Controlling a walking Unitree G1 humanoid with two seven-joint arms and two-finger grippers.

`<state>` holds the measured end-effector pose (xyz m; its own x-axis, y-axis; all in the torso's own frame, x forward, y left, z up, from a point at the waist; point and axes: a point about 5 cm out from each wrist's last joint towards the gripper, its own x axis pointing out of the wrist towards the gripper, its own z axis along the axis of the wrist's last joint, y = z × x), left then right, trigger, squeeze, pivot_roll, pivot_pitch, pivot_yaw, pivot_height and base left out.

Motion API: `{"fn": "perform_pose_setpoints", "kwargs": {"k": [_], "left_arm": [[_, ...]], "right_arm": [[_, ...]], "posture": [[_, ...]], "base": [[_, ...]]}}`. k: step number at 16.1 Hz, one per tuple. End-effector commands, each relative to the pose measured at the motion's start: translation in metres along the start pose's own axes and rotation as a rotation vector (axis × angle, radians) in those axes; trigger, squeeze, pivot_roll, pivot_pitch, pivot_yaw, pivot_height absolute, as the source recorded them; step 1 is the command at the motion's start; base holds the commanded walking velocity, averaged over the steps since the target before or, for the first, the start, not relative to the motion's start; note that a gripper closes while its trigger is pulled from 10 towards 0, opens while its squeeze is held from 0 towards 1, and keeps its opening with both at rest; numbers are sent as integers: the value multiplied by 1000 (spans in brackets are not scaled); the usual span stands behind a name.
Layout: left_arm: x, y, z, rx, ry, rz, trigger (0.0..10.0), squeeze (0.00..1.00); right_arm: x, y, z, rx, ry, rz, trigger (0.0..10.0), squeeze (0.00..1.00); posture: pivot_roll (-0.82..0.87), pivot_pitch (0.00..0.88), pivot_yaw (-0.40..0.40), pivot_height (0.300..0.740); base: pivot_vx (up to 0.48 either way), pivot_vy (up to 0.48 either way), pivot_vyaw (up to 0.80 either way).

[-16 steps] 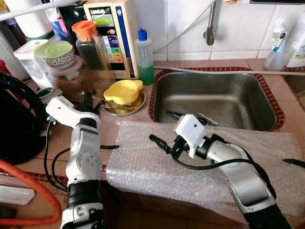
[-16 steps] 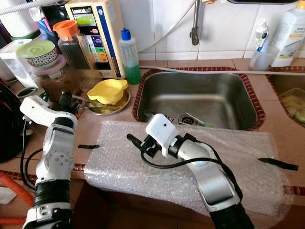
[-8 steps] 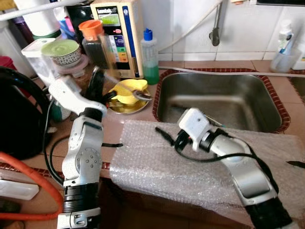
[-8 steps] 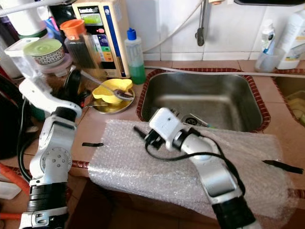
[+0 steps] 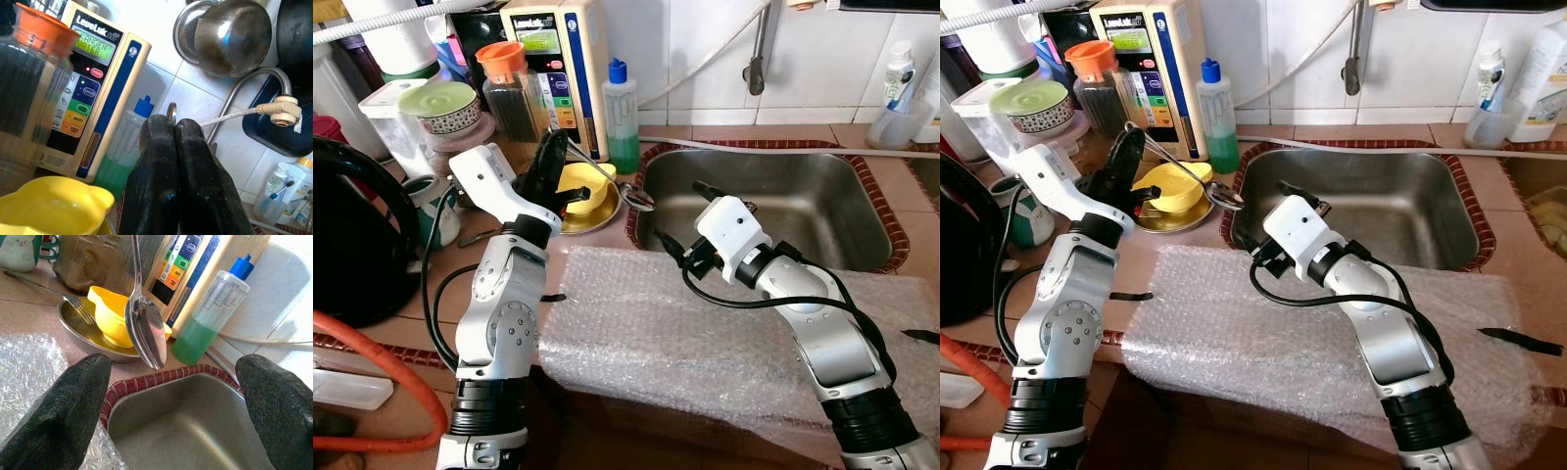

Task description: Kitchen organization

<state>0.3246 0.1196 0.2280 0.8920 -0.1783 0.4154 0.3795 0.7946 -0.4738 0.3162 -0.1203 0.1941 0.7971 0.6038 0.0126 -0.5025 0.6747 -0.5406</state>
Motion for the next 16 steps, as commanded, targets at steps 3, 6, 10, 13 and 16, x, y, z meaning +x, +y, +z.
{"fn": "perform_pose_setpoints", "kwargs": {"k": [3,6,10,13,16], "left_arm": [[1,-1,7,22,-17,-12,0,0],[1,-1,7,22,-17,-12,0,0],[1,-1,7,22,-17,-12,0,0],[-2,-33,-16,65,96,-227,0,0],[-4,-47,-26,83,143,-322,0,0]], "right_arm": [[2,-1,2,-9,-7,1,10000,0],[2,-1,2,-9,-7,1,10000,0],[2,-1,2,-9,-7,1,10000,0],[14,-15,4,13,-24,-117,10000,0],[19,-25,8,29,-44,-183,10000,0]], "posture": [[-295,35,144,740],[-295,35,144,740],[-295,35,144,740],[-308,50,146,740],[-312,50,148,740]], "base": [[0,0,0],[0,0,0],[0,0,0],[0,0,0],[0,0,0]]}}
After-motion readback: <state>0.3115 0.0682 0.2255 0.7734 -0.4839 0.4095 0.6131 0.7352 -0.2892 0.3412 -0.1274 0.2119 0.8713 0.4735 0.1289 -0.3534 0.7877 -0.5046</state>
